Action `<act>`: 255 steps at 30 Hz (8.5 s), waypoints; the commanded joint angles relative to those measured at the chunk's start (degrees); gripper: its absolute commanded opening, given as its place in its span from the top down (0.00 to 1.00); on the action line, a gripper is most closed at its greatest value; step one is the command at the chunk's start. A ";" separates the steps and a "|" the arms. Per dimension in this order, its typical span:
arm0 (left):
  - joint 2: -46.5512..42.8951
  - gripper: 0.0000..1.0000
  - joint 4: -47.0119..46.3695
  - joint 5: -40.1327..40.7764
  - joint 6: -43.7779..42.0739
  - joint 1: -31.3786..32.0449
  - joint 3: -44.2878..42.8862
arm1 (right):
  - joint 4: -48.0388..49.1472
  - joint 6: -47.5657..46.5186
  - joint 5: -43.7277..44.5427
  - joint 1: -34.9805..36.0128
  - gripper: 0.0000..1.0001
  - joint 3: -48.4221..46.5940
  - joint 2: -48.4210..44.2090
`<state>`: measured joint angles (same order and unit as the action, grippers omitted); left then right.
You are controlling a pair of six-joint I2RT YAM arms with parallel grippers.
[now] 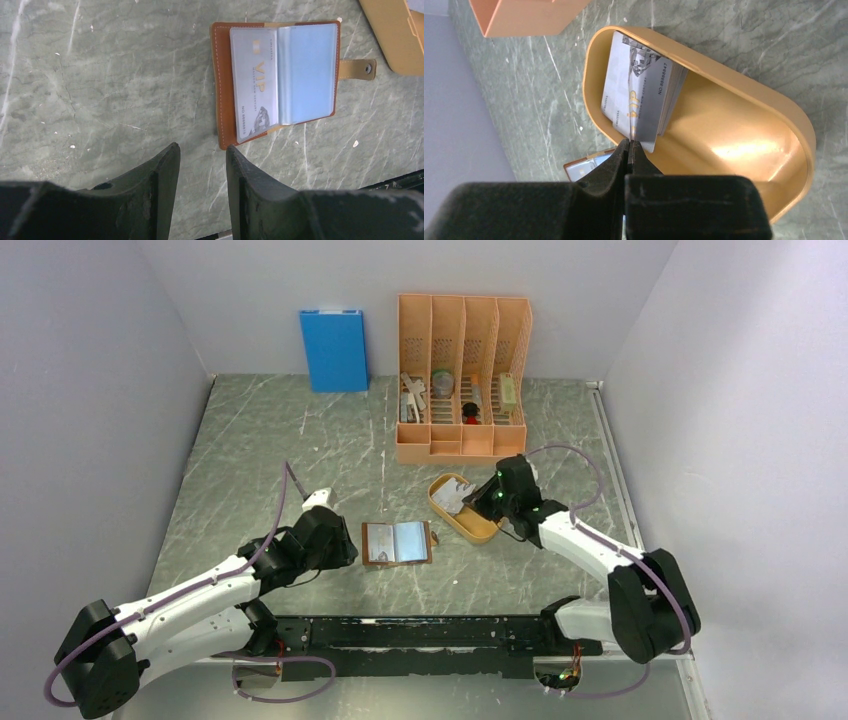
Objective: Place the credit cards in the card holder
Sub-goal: Pick up the credit card from the storage box, then insert the credit card into the card holder.
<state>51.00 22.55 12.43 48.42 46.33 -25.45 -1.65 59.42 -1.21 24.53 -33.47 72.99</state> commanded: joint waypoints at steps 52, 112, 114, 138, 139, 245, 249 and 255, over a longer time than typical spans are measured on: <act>20.66 0.42 -13.42 -7.52 -6.94 3.91 -15.52 | -15.22 -13.60 -2.41 15.18 1.00 -1.63 -8.54; 43.30 0.95 -13.05 3.66 -7.58 7.29 -15.70 | -12.39 -24.50 -12.86 15.98 1.00 -4.76 -3.12; 43.30 0.95 -13.22 3.66 -7.58 7.24 -15.54 | -14.92 -26.47 -11.76 15.88 1.00 -6.81 -2.85; 43.30 0.95 -13.23 3.75 -7.48 7.17 -15.07 | -17.82 -32.17 -16.63 13.57 1.00 -12.18 6.02; 43.24 0.95 -13.23 3.79 -7.47 7.15 -15.07 | -17.68 -32.09 -16.86 13.53 1.00 -12.11 6.14; 21.86 0.74 -3.03 12.27 -0.96 6.63 -5.97 | 4.54 -12.75 -25.92 20.80 1.00 -11.39 18.94; 21.99 0.75 -3.03 11.93 -0.92 6.67 -6.06 | 4.85 -11.04 -24.46 20.82 1.00 -10.85 19.46; 21.51 0.75 -3.31 11.55 -0.77 6.66 -5.90 | 6.73 -9.58 -25.11 20.82 1.00 -10.69 21.20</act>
<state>72.93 20.51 23.00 47.27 53.30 -31.94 2.94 48.34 -26.20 45.50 -43.88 92.36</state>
